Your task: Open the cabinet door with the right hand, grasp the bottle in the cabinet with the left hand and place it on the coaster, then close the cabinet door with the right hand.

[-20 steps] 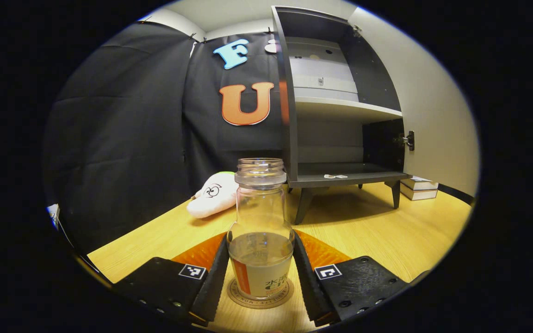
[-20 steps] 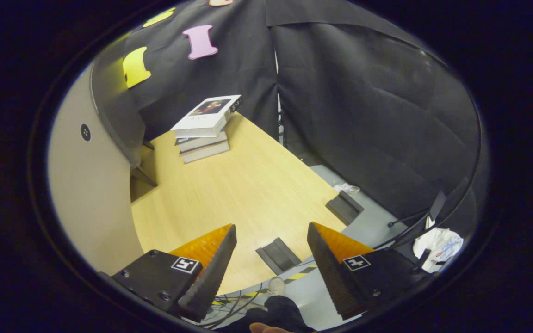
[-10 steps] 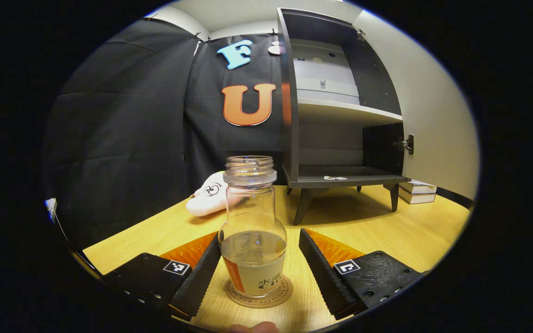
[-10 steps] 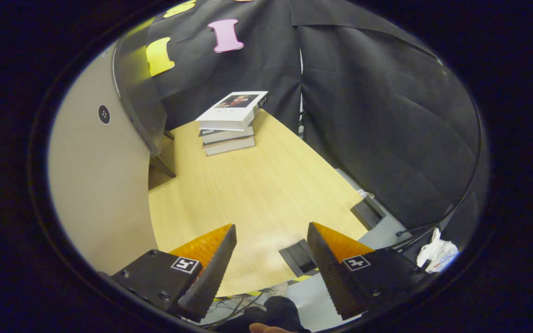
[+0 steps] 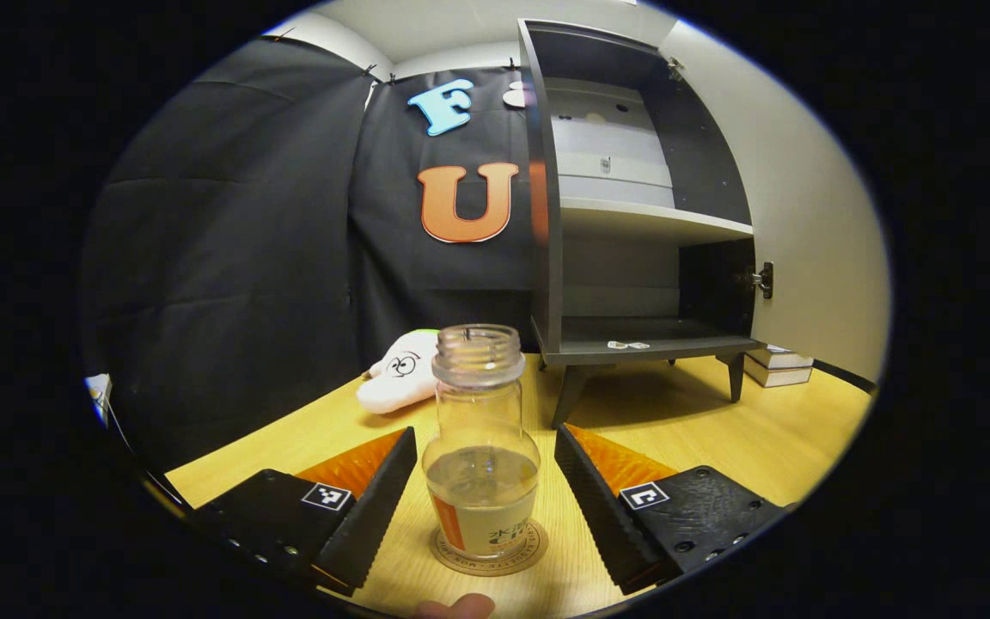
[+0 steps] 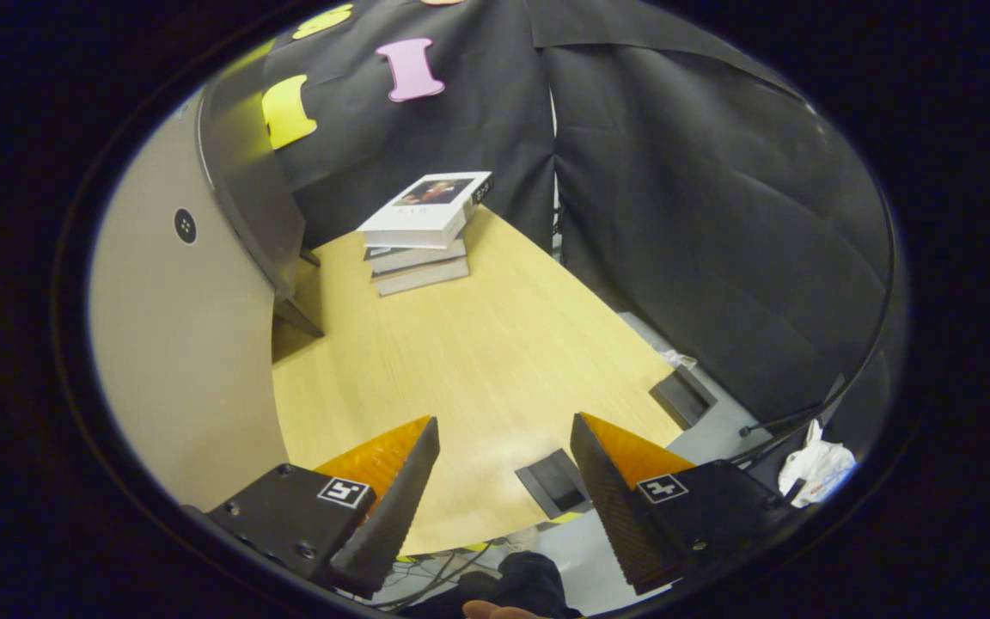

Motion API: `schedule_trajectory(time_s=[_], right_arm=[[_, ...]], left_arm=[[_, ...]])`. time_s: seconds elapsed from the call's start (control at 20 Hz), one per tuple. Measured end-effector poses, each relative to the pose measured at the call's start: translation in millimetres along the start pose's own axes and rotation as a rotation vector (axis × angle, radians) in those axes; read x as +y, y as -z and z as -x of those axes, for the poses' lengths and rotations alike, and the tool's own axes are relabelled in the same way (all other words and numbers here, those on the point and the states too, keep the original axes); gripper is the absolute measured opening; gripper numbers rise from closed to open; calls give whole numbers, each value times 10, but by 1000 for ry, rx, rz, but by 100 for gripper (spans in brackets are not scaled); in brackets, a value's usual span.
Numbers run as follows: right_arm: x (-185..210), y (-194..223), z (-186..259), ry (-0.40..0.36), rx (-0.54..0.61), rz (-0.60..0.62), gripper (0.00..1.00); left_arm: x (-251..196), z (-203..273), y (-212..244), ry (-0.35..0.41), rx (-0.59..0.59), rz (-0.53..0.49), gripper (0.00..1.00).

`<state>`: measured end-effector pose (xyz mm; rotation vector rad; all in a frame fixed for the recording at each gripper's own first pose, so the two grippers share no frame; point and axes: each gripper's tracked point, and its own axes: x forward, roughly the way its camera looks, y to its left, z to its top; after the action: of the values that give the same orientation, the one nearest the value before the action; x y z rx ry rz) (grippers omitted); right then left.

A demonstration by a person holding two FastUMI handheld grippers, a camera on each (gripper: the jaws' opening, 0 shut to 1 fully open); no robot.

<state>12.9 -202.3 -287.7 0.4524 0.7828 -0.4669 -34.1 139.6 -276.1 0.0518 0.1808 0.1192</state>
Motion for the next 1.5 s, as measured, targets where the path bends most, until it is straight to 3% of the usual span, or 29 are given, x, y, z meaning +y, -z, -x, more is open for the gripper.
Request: schedule_trajectory(time_s=[0.3, 0.45, 0.65, 0.8, 1.0, 1.1, 1.15, 1.2, 1.25, 1.35, 1.4, 1.5], right_arm=[[19, -152, 58, -53, -21, -49, 98], [224, -418, 264, -161, -59, -180, 98], [366, -1071, 765, -277, -208, -173, 98], [644, -1581, 1314, -403, -335, -63, 97], [1068, -1685, 2098, -567, -478, 208, 98], [1065, -1615, 2206, -508, -525, 307, 97], [1055, -1615, 2251, -478, -547, 312, 96], [1090, -1632, 2291, -474, -568, 310, 89], [1116, -1620, 2306, -483, -578, 310, 94], [1238, -1551, 2296, -531, -543, 310, 87], [1324, -1509, 2298, -559, -518, 299, 93], [1537, -1463, 2394, -632, -493, 243, 93]], left_arm=[[28, 414, -1013, -18, -42, -53, 97], [-25, 428, -1836, -44, -104, -78, 97], [-629, 430, -3014, 82, -166, -89, 97], [-1010, 577, -3566, 143, -187, -28, 96], [-1505, 796, -3588, 218, -177, -41, 96], [-1684, 894, -3448, 245, -171, -103, 96], [-1758, 934, -3345, 267, -155, -120, 96], [-1827, 956, -3265, 292, -140, -122, 96], [-1883, 966, -3199, 315, -132, -109, 96], [-1925, 996, -3068, 364, -103, -70, 96], [-1863, 995, -3076, 355, -105, -62, 96], [-1693, 955, -3168, 320, -120, -52, 96]])
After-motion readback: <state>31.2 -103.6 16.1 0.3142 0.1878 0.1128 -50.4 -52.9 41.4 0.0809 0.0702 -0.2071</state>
